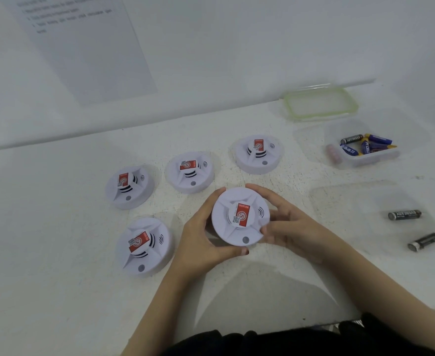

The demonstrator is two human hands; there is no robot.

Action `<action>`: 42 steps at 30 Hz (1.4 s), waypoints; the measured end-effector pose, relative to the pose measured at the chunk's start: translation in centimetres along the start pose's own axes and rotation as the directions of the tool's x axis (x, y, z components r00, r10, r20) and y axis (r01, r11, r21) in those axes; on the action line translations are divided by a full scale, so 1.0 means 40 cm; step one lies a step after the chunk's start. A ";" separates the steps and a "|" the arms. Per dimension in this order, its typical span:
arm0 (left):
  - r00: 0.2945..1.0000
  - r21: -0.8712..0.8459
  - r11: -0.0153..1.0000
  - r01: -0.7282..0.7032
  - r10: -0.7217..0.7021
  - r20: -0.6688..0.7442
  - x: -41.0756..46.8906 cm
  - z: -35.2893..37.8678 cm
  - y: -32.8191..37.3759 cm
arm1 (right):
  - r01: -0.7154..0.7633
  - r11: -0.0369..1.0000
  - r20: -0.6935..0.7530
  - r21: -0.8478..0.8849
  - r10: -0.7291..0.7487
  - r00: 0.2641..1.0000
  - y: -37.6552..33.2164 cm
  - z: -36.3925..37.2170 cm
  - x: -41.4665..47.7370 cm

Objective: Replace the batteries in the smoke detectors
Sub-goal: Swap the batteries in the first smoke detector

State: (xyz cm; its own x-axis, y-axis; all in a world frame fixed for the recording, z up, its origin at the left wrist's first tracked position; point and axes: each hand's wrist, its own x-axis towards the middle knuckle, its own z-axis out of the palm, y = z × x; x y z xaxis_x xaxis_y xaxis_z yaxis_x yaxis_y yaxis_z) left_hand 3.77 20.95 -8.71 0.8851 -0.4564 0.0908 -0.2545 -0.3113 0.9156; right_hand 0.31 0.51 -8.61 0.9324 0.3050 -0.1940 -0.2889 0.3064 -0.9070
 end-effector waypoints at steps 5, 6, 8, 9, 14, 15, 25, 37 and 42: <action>1.000 -0.001 1.000 -0.013 0.013 -0.023 -0.001 0.002 -0.001 | 0.011 1.000 -0.035 0.009 -0.011 0.999 0.002 0.003 -0.001; 1.000 -0.005 1.000 -0.013 0.013 -0.025 -0.001 0.003 0.000 | 0.013 1.000 -0.037 0.014 -0.012 0.999 0.002 0.004 -0.001; 0.999 -0.013 1.000 -0.017 0.017 -0.030 0.000 0.003 0.000 | 0.013 1.000 -0.042 0.015 -0.012 0.999 0.003 0.005 -0.001; 0.999 -0.013 1.000 -0.020 0.020 -0.031 0.000 0.004 0.000 | 0.014 1.000 -0.045 0.015 -0.014 0.999 0.003 0.006 -0.002; 0.999 0.000 1.000 -0.031 0.031 -0.026 0.000 0.002 0.001 | 0.027 0.999 -0.073 0.020 -0.025 0.997 0.003 0.011 -0.002; 0.999 0.001 1.000 -0.030 0.030 -0.027 -0.001 0.002 0.000 | 0.028 0.999 -0.077 0.022 -0.026 0.997 0.003 0.012 -0.002; 1.000 0.001 1.000 -0.030 0.030 0.001 -0.003 -0.003 -0.010 | 0.040 0.999 -0.107 0.034 -0.036 0.994 0.005 0.019 -0.006; 1.000 -0.007 1.000 -0.015 0.015 0.014 -0.007 -0.003 -0.012 | 0.063 0.997 -0.123 0.050 -0.056 0.991 0.001 0.026 -0.010; 1.000 -0.013 1.000 -0.024 0.024 0.016 -0.006 -0.005 -0.012 | 0.075 0.994 -0.137 0.085 -0.063 0.989 0.003 0.023 -0.009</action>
State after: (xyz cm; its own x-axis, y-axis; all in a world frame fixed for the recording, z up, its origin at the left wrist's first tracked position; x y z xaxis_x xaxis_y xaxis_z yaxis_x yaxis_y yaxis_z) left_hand 3.77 21.38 -9.12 0.8723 -0.4771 0.1066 -0.2706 -0.2897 0.9181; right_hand -0.27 1.26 -8.29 0.9697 0.1589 -0.1854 -0.2353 0.4043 -0.8839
